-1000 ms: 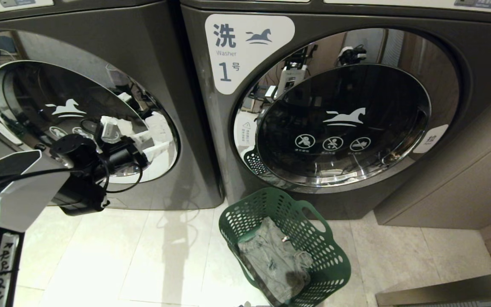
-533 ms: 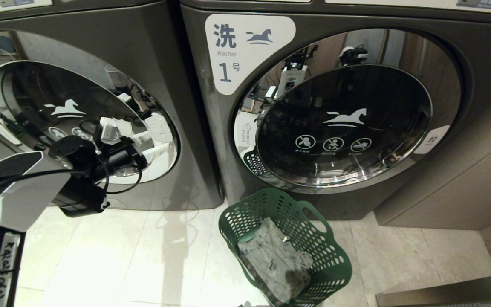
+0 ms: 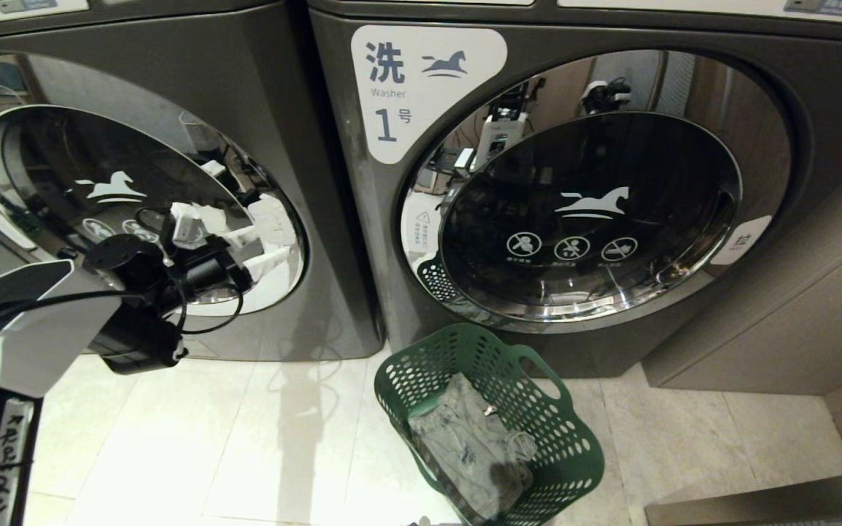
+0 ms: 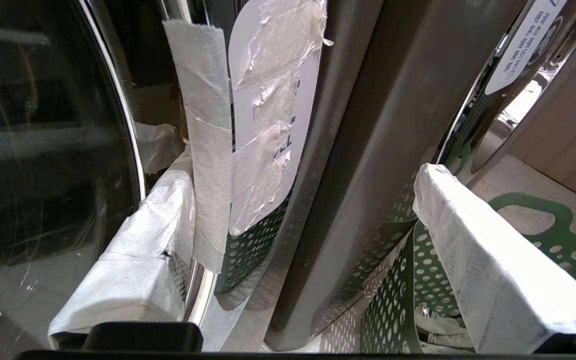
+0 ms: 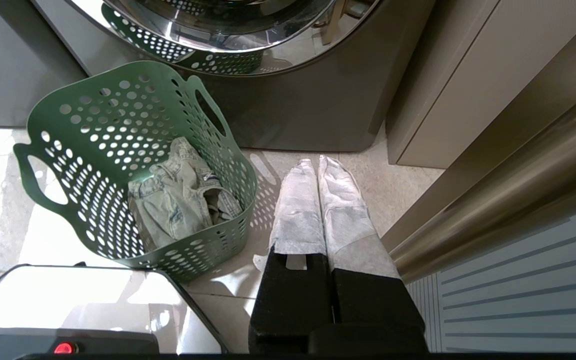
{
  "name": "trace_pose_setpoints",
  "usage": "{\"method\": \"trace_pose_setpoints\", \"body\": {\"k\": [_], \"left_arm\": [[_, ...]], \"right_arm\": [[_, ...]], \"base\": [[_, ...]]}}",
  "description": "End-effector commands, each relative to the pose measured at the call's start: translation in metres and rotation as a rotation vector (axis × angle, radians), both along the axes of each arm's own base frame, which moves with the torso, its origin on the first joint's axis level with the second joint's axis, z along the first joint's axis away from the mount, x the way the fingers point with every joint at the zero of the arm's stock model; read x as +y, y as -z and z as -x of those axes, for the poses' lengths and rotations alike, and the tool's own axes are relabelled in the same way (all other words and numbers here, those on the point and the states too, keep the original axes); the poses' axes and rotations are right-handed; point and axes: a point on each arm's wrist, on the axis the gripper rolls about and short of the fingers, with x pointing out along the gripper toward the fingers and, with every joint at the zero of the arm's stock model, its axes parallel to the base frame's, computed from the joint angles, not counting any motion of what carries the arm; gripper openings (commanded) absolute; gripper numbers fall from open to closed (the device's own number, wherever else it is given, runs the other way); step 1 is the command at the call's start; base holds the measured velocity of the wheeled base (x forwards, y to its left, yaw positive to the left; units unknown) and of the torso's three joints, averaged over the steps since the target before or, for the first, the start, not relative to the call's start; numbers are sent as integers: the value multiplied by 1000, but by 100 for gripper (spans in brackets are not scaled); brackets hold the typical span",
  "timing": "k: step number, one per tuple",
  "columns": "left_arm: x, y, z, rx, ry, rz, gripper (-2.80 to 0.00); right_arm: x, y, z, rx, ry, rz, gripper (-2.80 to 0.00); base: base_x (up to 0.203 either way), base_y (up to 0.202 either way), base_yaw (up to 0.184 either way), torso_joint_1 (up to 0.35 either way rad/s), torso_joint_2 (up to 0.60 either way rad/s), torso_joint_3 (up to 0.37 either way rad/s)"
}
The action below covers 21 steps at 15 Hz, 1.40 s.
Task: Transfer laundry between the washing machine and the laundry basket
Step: Open the lid of the washing machine
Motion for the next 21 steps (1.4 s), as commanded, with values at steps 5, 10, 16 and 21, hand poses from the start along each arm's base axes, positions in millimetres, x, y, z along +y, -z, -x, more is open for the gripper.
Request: {"method": "trace_pose_setpoints", "body": {"k": [5,10,16,21], "left_arm": [[-75,-4,38,46,248,-32,0],[-70,-1,37,48,231,-31,0],[-5,6,34,101,26,-7,0],[27,-5,33,87,-232,66,0]], "right_arm": [[0,0,0,-1,-1,0,-280],[0,0,0,-1,-2,1,-280],[0,0,0,-2,-1,0,-280],[0,0,0,0,-1,2,-280]], "base": [[0,0,0,0,0,0],[0,0,0,0,0,0],[0,0,0,0,0,0],[0,0,0,0,0,0]]}}
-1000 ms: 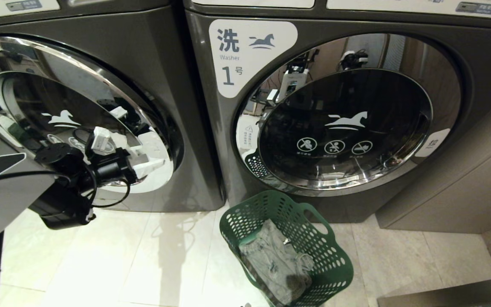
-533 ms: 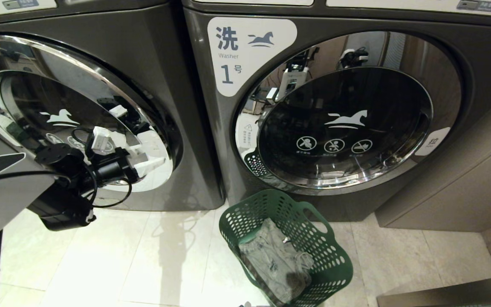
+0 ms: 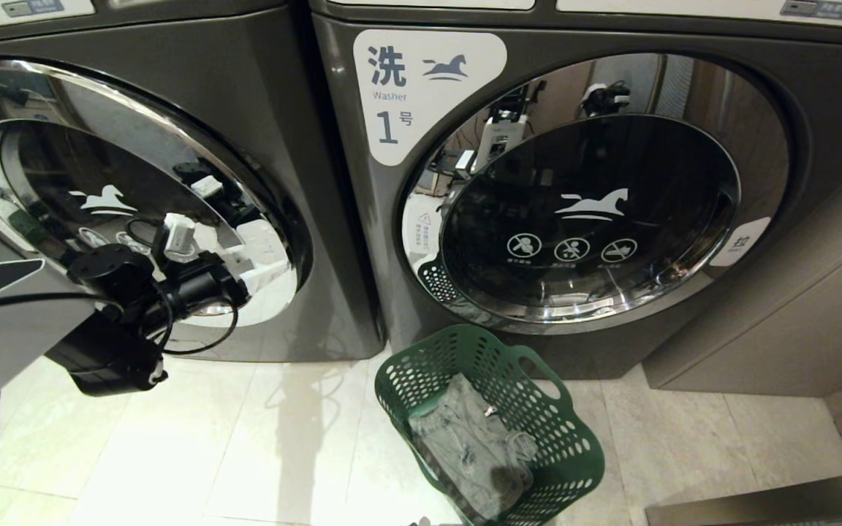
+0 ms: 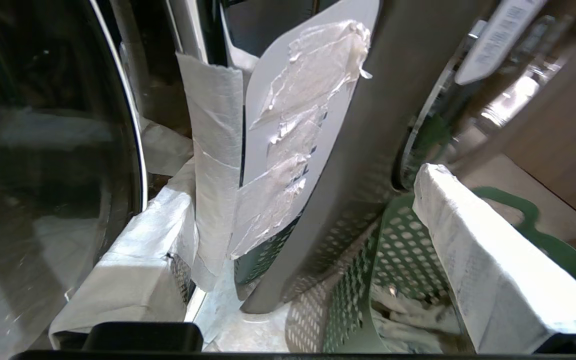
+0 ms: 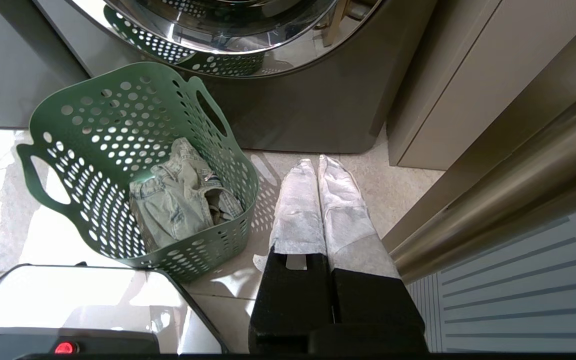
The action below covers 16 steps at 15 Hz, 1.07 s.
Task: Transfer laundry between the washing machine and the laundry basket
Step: Open the lid of the washing machine
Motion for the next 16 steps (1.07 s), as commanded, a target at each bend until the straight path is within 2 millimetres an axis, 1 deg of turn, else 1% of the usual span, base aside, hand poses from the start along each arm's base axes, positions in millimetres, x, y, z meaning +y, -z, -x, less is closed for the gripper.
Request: {"method": "trace_pose_setpoints", "body": {"k": [1,4,5,6,7,9,12,13,14,15,16], "left_arm": [[6,-4,0,-14,-80,24,0],[7,-10,1,-24,-124,41,0],[6,-11,5,-7,-117,53,0],[6,-10,9,15,-118,70,0],[7,-9,10,2,-146,64,0],[11,-8,9,-32,-256,52,0],[18,-9,9,-39,-324,55,0],[20,-10,9,-55,-401,47,0],[21,-9,9,-60,-491,39,0],[19,-6,12,-41,-519,37,0],[17,-9,15,-43,-523,39,0]], "right_arm": [[0,0,0,0,0,0,-280],[0,0,0,-1,-2,0,-280],[0,0,0,0,-1,0,-280],[0,0,0,-1,-1,0,-280],[0,0,0,1,0,1,-280],[0,0,0,-2,-1,0,-280],[0,0,0,0,-1,1,-280],[0,0,0,0,0,0,-280],[0,0,0,0,-2,0,-280],[0,0,0,-1,-1,0,-280],[0,0,0,0,-2,0,-280]], "base": [[0,0,0,0,0,0],[0,0,0,0,0,0],[0,0,0,0,0,0],[0,0,0,0,0,0],[0,0,0,0,0,0],[0,0,0,0,0,0],[0,0,0,0,0,0],[0,0,0,0,0,0],[0,0,0,0,0,0],[0,0,0,0,0,0],[0,0,0,0,0,0]]}}
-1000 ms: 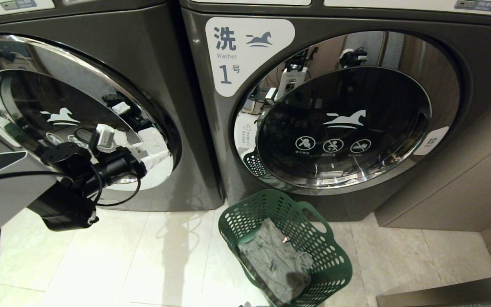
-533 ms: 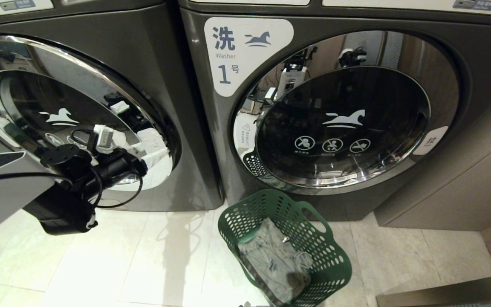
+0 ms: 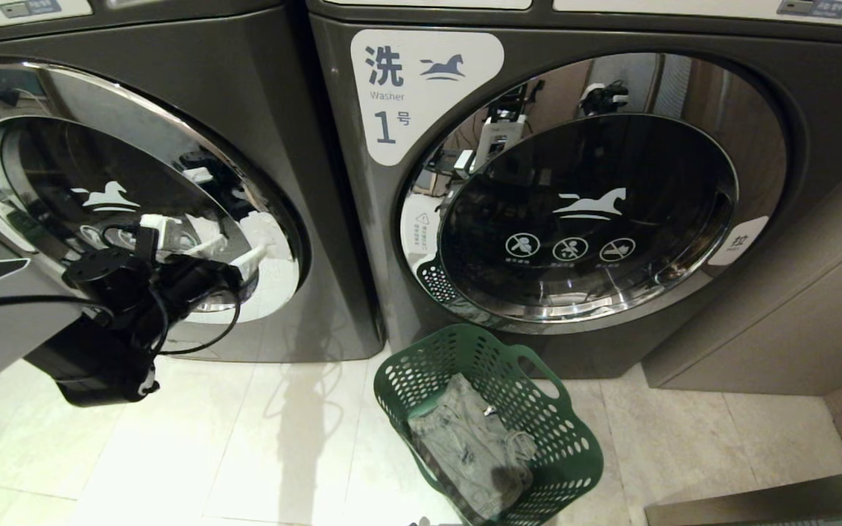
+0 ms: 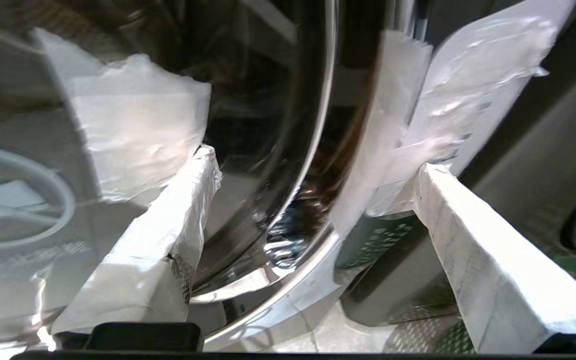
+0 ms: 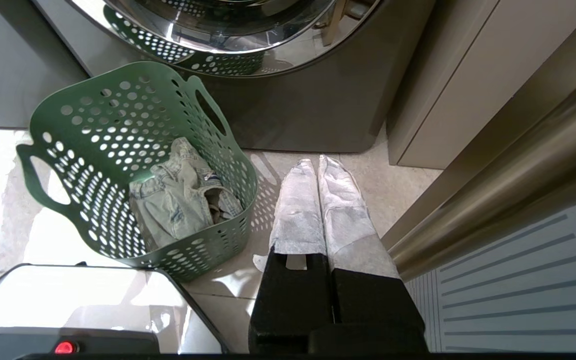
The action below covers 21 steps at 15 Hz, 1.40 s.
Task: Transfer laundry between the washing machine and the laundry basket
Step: Open the lid of the washing machine
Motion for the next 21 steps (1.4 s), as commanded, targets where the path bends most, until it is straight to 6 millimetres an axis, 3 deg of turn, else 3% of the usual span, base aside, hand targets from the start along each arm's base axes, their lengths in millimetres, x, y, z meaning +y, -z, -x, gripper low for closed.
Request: {"method": "trace_pose_setpoints", "body": {"k": [1,3,5,7,11,13,17,21], "left_arm": [[-3,-13,6,-32,1,-1,0],[-7,-34,21,-65,-16,3,0],[-13,-66,52,-116,-42,16,0],[-16,-107,100,-214,-74,31,0],[-17,-181,214,-507,-182,86,0],[-14,-208,253,-588,-225,107,0],[-14,-260,262,-648,-199,93,0],[-13,-249,238,-285,-137,59,0]], "right_arm": [[0,0,0,0,0,0,-280],[0,0,0,1,-2,1,-280],[0,0,0,1,0,0,-280],[0,0,0,0,-2,1,-280],[0,0,0,-1,-2,0,-280],[0,0,0,-1,0,1,-280],[0,0,0,-1,-1,1,-280],[0,0,0,-1,-1,0,-280]], "base": [[0,0,0,0,0,0],[0,0,0,0,0,0],[0,0,0,0,0,0],[0,0,0,0,0,0],[0,0,0,0,0,0],[0,0,0,0,0,0],[0,0,0,0,0,0],[0,0,0,0,0,0]]}}
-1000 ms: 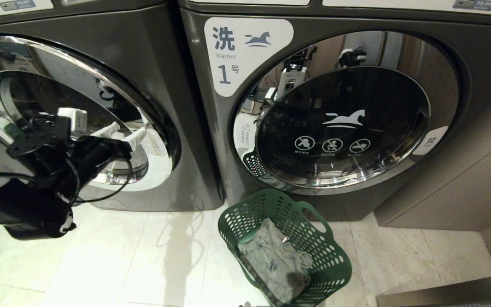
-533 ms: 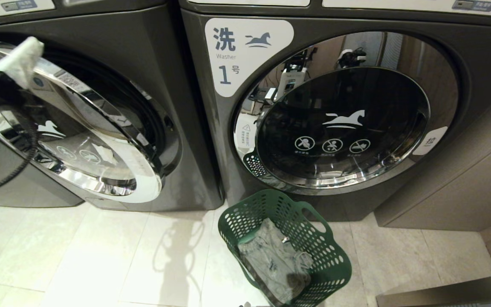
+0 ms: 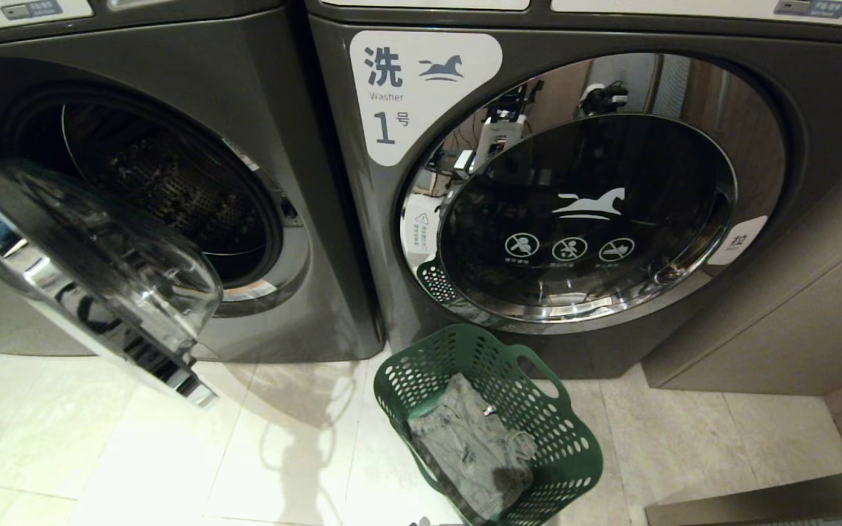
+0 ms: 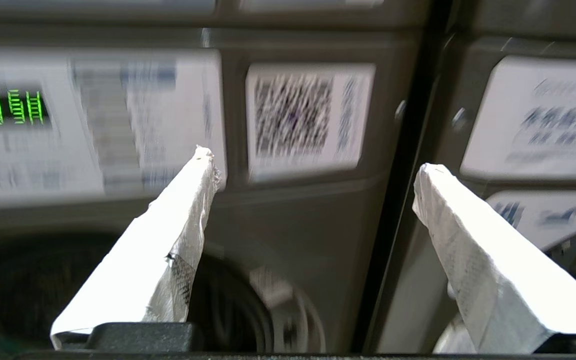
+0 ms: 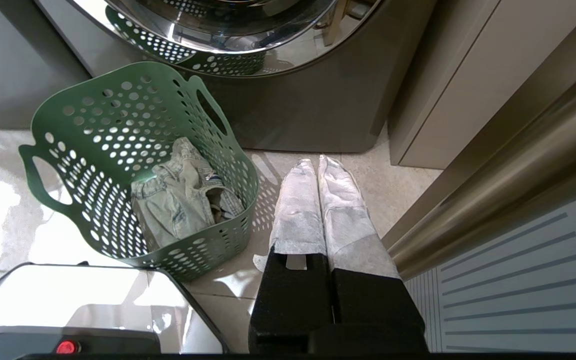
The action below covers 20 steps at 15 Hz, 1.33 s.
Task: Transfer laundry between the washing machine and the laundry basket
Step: Open the lid of the washing machine
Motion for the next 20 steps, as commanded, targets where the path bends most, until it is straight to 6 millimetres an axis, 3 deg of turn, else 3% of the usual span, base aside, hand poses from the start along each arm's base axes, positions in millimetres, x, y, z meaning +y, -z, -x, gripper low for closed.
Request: {"method": "trace_pose_setpoints", "body": {"k": [1,5,6,11,15,19,20], "left_arm": [[0,5,-8,131,6,8,0],[-1,19,-16,178,-60,65,0],[-2,23,-17,176,-82,86,-280],[9,29,-24,202,-147,266,-280],[3,44,-18,263,-126,267,-280],[-11,88,30,344,-75,190,-280],[-14,107,45,376,-61,162,-280]], "right_arm": [[0,0,0,0,0,1,-280],[0,0,0,0,0,1,-280],[0,0,0,1,0,1,-280],[0,0,0,-1,0,0,-280],[0,0,0,0,0,1,-280],[0,0,0,-2,0,0,-280],[0,0,0,0,0,0,-280]], "base": [[0,0,0,0,0,0],[0,0,0,0,0,0],[0,0,0,0,0,0],[0,0,0,0,0,0],[0,0,0,0,0,0],[0,0,0,0,0,0],[0,0,0,0,0,0]]}}
